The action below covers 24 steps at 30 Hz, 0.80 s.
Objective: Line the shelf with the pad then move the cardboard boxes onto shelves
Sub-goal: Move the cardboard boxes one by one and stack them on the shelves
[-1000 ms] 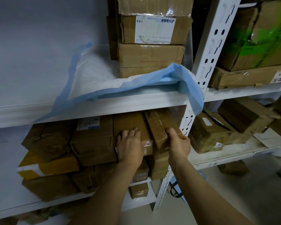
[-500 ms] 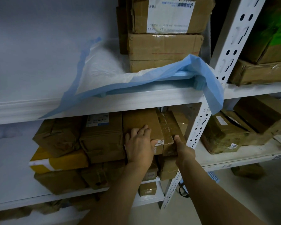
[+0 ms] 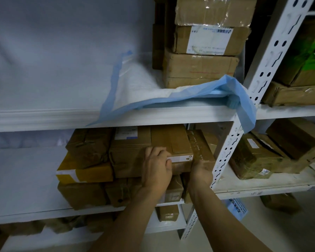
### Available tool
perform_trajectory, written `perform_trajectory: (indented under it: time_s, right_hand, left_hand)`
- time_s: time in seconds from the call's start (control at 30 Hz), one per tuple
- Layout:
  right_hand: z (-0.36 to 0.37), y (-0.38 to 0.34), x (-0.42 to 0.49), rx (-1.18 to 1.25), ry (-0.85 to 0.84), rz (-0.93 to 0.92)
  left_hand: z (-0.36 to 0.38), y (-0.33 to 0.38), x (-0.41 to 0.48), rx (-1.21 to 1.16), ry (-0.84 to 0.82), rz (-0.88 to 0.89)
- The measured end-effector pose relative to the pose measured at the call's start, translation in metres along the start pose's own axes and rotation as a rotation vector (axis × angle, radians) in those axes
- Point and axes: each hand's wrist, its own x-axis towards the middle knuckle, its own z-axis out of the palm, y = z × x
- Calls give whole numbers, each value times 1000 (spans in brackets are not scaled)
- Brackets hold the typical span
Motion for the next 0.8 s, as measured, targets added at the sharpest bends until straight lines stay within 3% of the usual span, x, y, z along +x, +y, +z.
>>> perform_trajectory:
  time_s: [0.2,0.3,0.63,0.8]
  right_hand:
    - [40,7,-68,-43,17,30]
    - [77,13,-112,-36,-65,27]
    - [214,33,-313,-13,-617,10]
    - [270,12,-379,-44,-780,-56]
  left_hand:
    - [-59,-46,-25,-14,-1,-82]
    - [-100,-79,-39,-25,43,-112]
    - [-281,-208,-95,-59,325,-184]
    - [-364,-268,-103,-91,476,-266]
